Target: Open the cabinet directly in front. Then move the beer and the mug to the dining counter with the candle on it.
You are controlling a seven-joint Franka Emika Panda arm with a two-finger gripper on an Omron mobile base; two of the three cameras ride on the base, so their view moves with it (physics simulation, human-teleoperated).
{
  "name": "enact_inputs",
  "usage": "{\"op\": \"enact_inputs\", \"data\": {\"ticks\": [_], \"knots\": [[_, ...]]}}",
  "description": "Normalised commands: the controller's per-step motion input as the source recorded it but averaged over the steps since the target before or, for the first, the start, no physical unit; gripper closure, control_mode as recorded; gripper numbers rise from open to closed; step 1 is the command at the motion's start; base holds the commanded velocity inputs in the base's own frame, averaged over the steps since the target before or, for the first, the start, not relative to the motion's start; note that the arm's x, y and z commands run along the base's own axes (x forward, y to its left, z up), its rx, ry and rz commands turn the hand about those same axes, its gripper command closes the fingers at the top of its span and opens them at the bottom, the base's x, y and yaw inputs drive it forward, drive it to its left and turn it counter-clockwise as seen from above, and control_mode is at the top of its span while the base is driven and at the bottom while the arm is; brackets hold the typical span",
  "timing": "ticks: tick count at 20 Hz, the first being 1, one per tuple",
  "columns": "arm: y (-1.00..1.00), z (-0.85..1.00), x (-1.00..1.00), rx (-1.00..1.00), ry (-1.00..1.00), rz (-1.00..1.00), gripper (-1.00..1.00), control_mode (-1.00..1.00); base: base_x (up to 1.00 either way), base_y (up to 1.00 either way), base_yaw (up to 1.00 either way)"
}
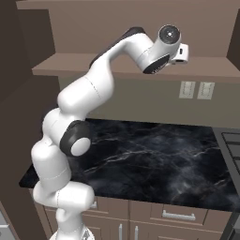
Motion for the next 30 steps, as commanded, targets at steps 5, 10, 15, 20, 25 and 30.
{"op": "enact_inputs", "data": {"ticks": [5,10,15,20,25,30], "knots": [[0.0,0.0,0.19,0.0,0.0,0.0,-1.0,-1.0,0.0,0.0,0.0],[0.0,0.0,0.19,0.0,0.0,0.0,-1.0,-1.0,0.0,0.0,0.0],[0.0,0.0,0.18,0.0,0.01,0.0,-1.0,-1.0,0.0,0.0,0.0],[0.0,0.0,0.17,0.0,0.01,0.0,-1.0,-1.0,0.0,0.0,0.0],[0.0,-0.01,0.13,0.0,0.01,0.0,-1.0,-1.0,0.0,0.0,0.0],[0.0,-0.02,0.07,0.0,0.01,0.0,-1.0,-1.0,0.0,0.0,0.0]]}}
